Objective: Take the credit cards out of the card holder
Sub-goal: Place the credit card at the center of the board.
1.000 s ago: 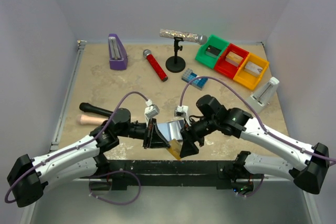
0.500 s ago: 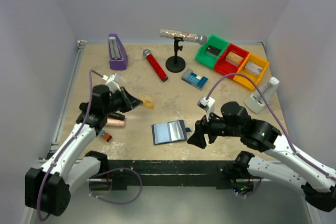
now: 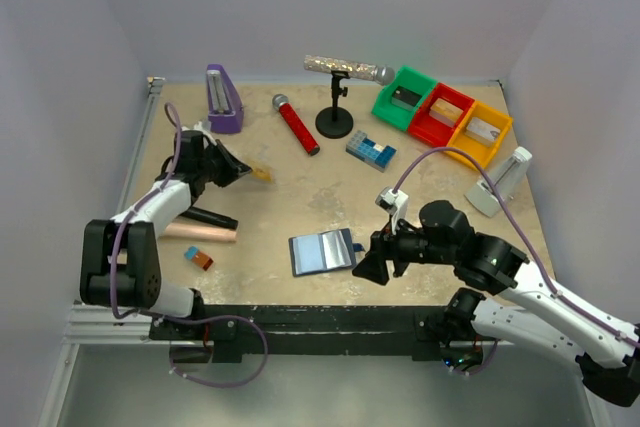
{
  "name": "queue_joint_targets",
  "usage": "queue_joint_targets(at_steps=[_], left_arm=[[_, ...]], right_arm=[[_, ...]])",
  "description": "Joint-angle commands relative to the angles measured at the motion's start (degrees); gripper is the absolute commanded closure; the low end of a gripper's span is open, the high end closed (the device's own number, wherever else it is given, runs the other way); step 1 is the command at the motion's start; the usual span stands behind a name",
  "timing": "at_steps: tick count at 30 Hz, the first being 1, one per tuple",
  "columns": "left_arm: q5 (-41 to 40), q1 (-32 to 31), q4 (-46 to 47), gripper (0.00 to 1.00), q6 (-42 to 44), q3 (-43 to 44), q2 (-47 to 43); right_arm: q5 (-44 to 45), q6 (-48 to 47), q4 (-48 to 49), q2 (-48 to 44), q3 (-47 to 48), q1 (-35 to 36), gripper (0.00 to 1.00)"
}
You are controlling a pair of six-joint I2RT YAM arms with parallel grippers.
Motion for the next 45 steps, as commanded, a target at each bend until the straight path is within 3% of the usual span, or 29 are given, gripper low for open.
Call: queue_joint_targets(at_steps=[1,9,18,33,38,42,45], left_arm=[[1.6,2.4,5.8,1.00,0.5,5.3,4.2],[4.6,5.1,7.3,1.00,1.9,7.7,14.2],[5.0,6.3,6.9,1.00,4.6,7.8,16.3],[4.8,7.5,1.5,0.54,7.1,11.7,15.3],[1.0,8.6,-4.0,0.43,7.1,13.0,10.1],[-2.5,8.2,-2.9,0.41,4.6,6.9,-1.7],[-7.2,1.6,-2.4,0.40,3.2,0.1,-12.7]], right_arm=[[-1.9,-0.7,3.0,0.4,1.3,0.0,0.34],[-3.2,-0.3,3.6,1.2,0.7,0.0,0.34],[-2.5,-0.2,3.6,1.3,-0.4,0.0,0.34],[-2.2,0.1,4.5,3.1,-1.4,0.1,0.33],[-0.1,-0.9,3.3,3.7,-0.9,0.0,0.33],[6.4,-0.2,2.1,5.2,-0.9,0.0,0.30],[12.8,1.9,2.5,7.4,-1.3,0.0,0.28]])
